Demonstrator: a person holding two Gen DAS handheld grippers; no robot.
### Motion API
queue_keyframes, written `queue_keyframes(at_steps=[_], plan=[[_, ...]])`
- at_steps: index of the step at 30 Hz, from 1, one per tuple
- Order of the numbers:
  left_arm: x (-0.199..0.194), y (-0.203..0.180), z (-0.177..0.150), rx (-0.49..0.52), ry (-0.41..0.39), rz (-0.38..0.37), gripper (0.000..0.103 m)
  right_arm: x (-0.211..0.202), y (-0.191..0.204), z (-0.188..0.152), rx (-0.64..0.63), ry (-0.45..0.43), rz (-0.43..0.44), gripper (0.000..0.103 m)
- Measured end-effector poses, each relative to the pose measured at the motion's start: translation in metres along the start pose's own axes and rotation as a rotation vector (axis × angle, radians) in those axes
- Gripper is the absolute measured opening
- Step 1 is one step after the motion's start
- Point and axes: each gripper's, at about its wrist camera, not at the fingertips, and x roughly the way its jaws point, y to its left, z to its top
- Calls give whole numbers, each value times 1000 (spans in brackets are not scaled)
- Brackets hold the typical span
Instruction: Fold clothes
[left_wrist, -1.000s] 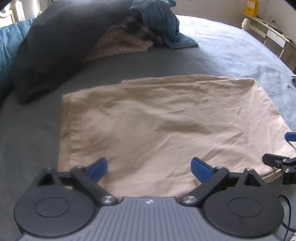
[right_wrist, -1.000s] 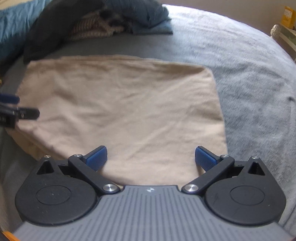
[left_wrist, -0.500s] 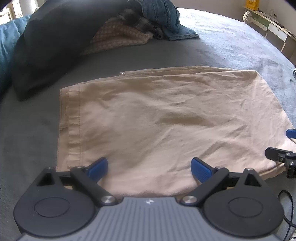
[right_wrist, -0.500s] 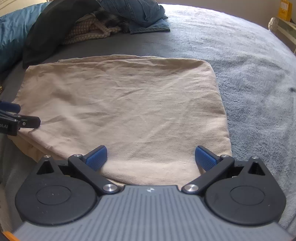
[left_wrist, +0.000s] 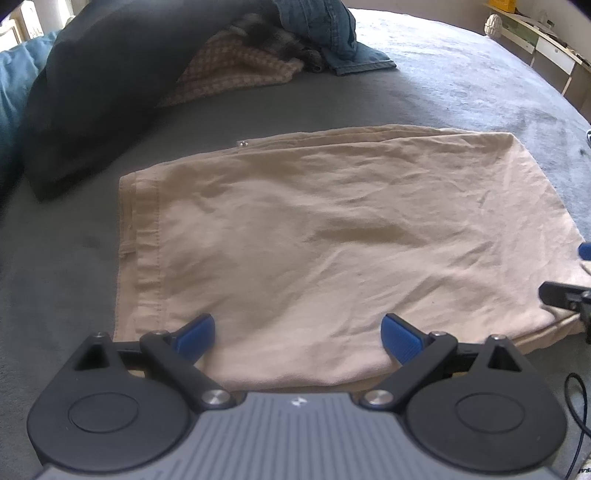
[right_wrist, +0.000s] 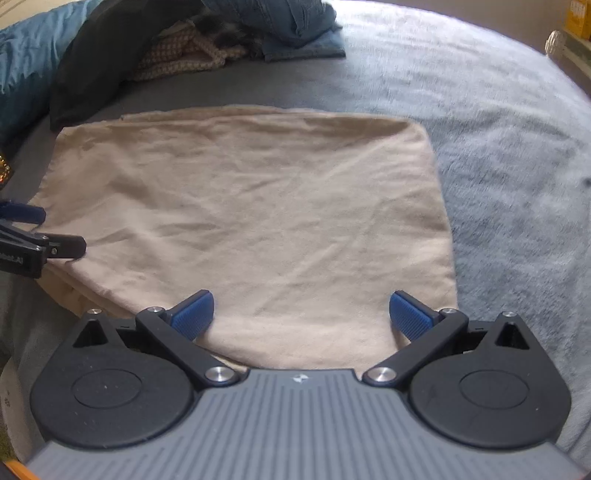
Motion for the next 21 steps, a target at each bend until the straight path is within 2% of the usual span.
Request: queue_keyframes(at_steps=[8,14,21], plan=[[-1,1,1,2,1,17,97,-15,3,5,-19,-73,18,102],[-2,0,1,15,-4,21,97,-16,-6,7,30,-82,29,102],[-1,-1,1,28,-9,30,97,-18,-6,5,30,-105,23,102]])
